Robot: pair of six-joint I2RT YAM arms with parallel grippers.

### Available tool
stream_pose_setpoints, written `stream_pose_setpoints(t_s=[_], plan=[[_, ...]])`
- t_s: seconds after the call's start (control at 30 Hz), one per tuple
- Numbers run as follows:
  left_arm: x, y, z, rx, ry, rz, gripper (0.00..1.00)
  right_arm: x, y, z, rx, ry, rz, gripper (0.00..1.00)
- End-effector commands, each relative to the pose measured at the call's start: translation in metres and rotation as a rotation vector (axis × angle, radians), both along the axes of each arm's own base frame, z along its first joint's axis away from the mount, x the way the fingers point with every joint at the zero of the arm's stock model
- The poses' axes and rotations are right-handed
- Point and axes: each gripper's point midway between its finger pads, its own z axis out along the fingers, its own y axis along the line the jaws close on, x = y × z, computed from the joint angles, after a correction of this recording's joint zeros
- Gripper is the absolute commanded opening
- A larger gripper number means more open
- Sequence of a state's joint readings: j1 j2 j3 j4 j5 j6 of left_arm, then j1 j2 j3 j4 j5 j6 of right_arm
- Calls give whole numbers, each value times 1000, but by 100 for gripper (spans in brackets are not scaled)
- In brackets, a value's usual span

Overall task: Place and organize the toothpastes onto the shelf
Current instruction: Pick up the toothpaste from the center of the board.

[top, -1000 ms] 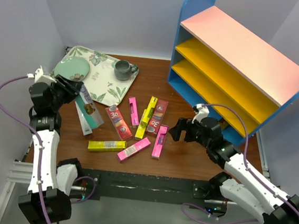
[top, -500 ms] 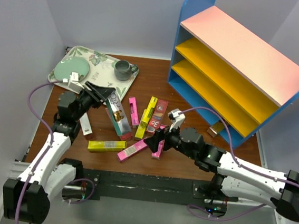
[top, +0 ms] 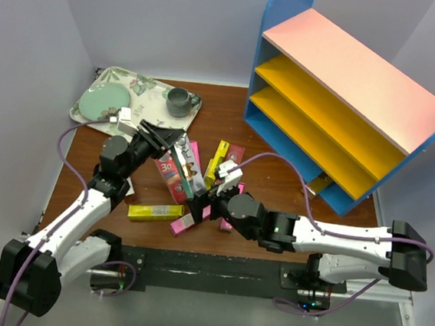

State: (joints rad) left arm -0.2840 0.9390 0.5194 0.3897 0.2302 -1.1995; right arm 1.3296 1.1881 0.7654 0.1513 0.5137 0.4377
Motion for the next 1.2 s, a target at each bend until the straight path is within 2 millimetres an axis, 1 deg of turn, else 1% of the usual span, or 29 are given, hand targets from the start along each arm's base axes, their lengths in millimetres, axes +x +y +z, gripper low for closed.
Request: stream_pose_setpoints(t_s=[0.0, 0.03, 0.1, 0.17, 0.2, 0.27, 0.3, 0.37, 0.4, 0.47, 0.5, 0.57, 0.6, 0.67, 0.7, 0.77, 0.8, 0.83, 0.87, 0.9, 0.93, 0.97, 1.0, 1.03, 1.07, 1.1, 1.13, 1.17], plan=[[1, -4, 28, -76, -76, 12, 15, 14, 8, 23, 9, -77, -96, 92], [0, -4, 27, -78, -74, 11, 16, 16, 10, 25, 10, -80, -109, 90], [-1, -6, 27, -85, -74, 5, 16, 17, 13, 19, -13, -87, -125, 88], [-2, -7, 25, -86, -70, -1, 16, 18, 16, 21, -15, -96, -139, 83], [-3, -8, 23, -86, -66, -5, 16, 18, 18, 18, -28, -101, -133, 78], [-5, -8, 23, -89, -66, -7, 16, 18, 20, 21, -20, -108, -140, 73], [-6, -7, 19, -88, -62, -6, 16, 19, 21, 20, -24, -109, -141, 67], [-7, -8, 20, -92, -67, -9, 16, 19, 22, 18, -31, -110, -142, 60], [-8, -8, 18, -91, -64, -12, 17, 20, 23, 18, -34, -110, -143, 53], [-8, -8, 17, -84, -67, -16, 18, 19, 23, 14, -48, -104, -144, 46], [-8, -8, 17, -78, -68, -18, 21, 19, 23, 11, -55, -102, -142, 39], [-8, -8, 14, -64, -66, -14, 26, 19, 20, 9, -61, -97, -146, 32], [-8, -8, 13, -60, -66, -12, 33, 18, 20, 8, -63, -95, -143, 26], [-8, -7, 11, -48, -70, -11, 42, 17, 16, 4, -81, -89, -143, 20], [-8, -7, 11, -44, -73, -11, 53, 17, 15, 3, -89, -88, -143, 17], [-8, -6, 10, -16, -83, -9, 64, 16, 10, 3, -99, -82, -142, 13], [-7, -5, 10, 0, -89, -1, 75, 15, 7, 1, -109, -79, -144, 10], [-5, -2, 5, 23, -74, 14, 80, 14, 4, 0, -112, -73, -147, 9], [-4, 0, 13, 58, -105, 27, 84, 13, -2, -2, -122, -60, -151, 8], [-2, 2, 14, 83, -109, 38, 91, 13, -6, -6, -135, -53, -155, 6], [0, 8, 9, 118, -88, 70, 94, 12, -12, -10, -152, -46, -163, 5], [2, 13, 22, 168, -130, 93, 97, 11, -18, -16, -165, -27, -173, 4], [4, 18, 25, 202, -136, 118, 99, 9, -24, -18, -169, -19, -178, 2], [6, 27, 19, 253, -103, 160, 100, 10, -31, -21, -180, -13, -198, 1], [7, 33, 33, 311, -143, 179, 100, 9, -41, -28, -207, 5, -213, 1], [8, 40, 36, 353, -143, 212, 100, 8, -48, -29, -212, 11, -226, 0], [9, 52, 29, 413, -104, 256, 100, 9, -56, -30, -223, 13, -249, 0], [9, 60, 42, 475, -136, 284, 100, 8, -66, -36, -256, 29, -270, 0]])
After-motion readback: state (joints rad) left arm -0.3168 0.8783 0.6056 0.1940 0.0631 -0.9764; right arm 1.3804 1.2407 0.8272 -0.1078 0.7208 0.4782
